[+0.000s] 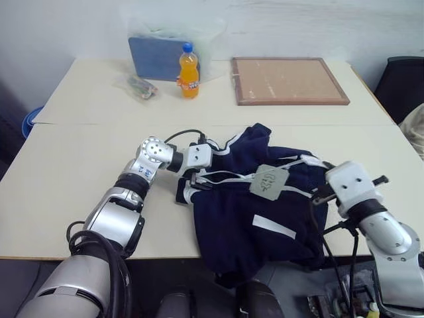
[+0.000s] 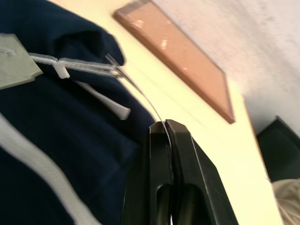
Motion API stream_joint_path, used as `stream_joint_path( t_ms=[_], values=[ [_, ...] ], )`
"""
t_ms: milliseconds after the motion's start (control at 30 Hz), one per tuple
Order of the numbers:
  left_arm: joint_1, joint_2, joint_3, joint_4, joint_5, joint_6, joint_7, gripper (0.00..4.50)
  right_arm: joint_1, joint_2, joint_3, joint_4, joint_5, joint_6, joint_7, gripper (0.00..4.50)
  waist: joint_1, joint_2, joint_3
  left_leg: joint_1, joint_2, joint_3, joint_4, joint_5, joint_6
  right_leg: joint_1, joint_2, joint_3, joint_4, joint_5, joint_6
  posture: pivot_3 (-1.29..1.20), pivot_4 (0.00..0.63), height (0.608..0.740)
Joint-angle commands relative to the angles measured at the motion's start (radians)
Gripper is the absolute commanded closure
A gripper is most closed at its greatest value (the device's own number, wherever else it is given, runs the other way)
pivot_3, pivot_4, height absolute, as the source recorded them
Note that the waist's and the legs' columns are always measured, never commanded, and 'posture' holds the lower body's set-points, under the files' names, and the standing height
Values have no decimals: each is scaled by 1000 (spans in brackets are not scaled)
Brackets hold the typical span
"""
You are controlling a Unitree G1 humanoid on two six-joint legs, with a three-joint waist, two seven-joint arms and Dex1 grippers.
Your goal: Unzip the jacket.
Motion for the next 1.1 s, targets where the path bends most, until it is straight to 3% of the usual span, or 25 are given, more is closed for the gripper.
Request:
stream_joint_path(
  t_ms=[33, 267, 467, 533, 667, 867, 967, 1100],
  values=[
    [20, 25, -20, 42, 56, 5, 26, 380, 7, -10, -168, 10, 31, 19, -34, 4484, 1, 0, 0, 0, 0, 0, 0, 0, 0, 0, 0, 0, 0, 0, 0, 0, 150, 740],
    [24, 46, -16, 33, 52, -2, 13, 380, 32, -108, -494, 198, 120, -1, -12, 4484, 1, 0, 0, 1, 0, 0, -1, 0, 1, 0, 0, 1, 0, 0, 0, 0, 150, 740],
    [28, 60, -15, 32, 51, -5, 12, 380, 30, -192, -657, 400, 211, -11, 2, 4484, -12, 0, 0, 5, 0, 0, -6, 0, 1, 0, 0, 4, -1, 0, 0, 0, 150, 740],
    [29, 62, -15, 33, 50, -5, 12, 380, 27, -207, -659, 425, 237, -8, 8, 4484, -14, 0, 0, 7, 0, 0, -9, 0, 1, 1, 0, 6, -2, 0, 0, 0, 150, 740],
    [31, 61, -12, 32, 46, -3, 16, 380, -3, -199, -547, 399, 336, 13, 87, 4484, -20, 1, -1, 11, 0, 2, -10, 0, 1, 2, 0, 8, -2, 0, 0, 0, 150, 740],
    [35, 60, 45, -26, -28, 65, -74, 380, 37, -325, -299, 419, 396, -62, 361, 4484, -17, 1, -1, 11, 0, 3, -10, 0, 1, 2, 0, 8, -2, 0, 0, 0, 150, 740],
    [47, 92, 80, -99, -84, 143, -180, 380, 20, -409, -263, 500, 422, -107, 478, 3899, -16, 1, 0, 10, 0, 3, -11, 0, 2, 2, 0, 8, -4, 0, 0, 0, 150, 740],
    [91, 183, 133, -278, -180, 321, -332, 0, 18, -537, -288, 585, 501, -96, 676, 2546, -17, 2, 1, 8, 0, 2, -11, -1, 2, 1, 1, 6, -6, 0, 0, 0, 150, 740]
  ],
)
